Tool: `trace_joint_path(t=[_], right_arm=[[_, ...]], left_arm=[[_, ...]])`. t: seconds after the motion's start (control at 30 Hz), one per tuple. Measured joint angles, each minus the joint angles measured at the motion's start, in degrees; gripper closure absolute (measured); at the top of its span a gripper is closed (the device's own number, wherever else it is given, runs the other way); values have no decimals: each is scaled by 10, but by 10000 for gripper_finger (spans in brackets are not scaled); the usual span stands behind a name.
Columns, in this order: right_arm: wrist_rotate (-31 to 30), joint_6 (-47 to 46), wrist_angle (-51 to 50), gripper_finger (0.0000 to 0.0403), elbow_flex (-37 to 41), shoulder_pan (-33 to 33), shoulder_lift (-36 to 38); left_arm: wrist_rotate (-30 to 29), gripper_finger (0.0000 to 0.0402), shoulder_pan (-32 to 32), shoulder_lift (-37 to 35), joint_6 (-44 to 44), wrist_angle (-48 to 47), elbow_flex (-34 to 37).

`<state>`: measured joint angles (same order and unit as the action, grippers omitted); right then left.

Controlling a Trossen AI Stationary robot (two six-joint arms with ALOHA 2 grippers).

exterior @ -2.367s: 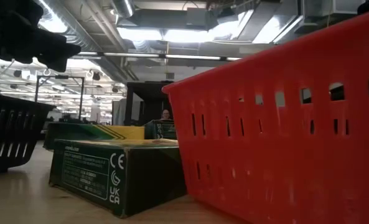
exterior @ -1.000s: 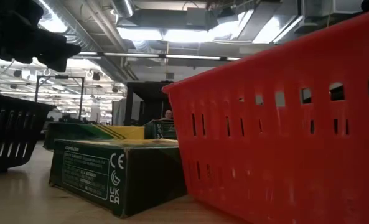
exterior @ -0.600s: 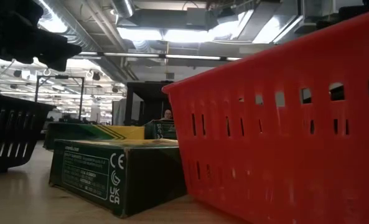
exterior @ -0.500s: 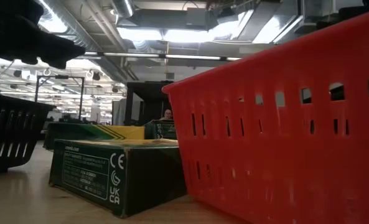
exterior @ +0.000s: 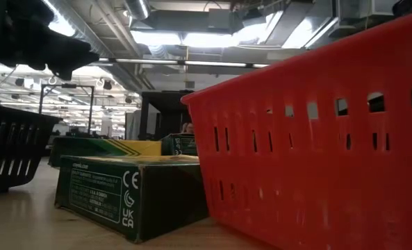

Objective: Pick & Place Office Desk Supplies
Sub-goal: Put the black rubber band into the red bin

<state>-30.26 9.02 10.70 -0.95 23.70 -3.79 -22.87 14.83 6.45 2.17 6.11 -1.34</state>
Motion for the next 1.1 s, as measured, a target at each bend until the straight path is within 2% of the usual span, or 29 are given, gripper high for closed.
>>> trace_joint_path(t=[0.3,0.37,0.47,0.6,0.8,1.0,1.1], right_arm=[[-70,-11,0,202,0,0,0],[-75,-9,0,202,0,0,0],[-70,-10,0,202,0,0,0],[-67,-2,0,202,0,0,0],[-64,39,12,202,0,0,0],[-64,37,15,202,0,-19,0],[-64,1,6,202,0,-33,-1]], left_arm=[[-30,226,0,2,24,0,0],[-16,226,0,2,32,-1,0],[38,226,0,2,24,-2,0],[14,226,1,2,3,-1,0],[58,226,1,5,67,-2,0],[4,226,0,7,88,0,0],[-27,226,0,10,96,3,0]])
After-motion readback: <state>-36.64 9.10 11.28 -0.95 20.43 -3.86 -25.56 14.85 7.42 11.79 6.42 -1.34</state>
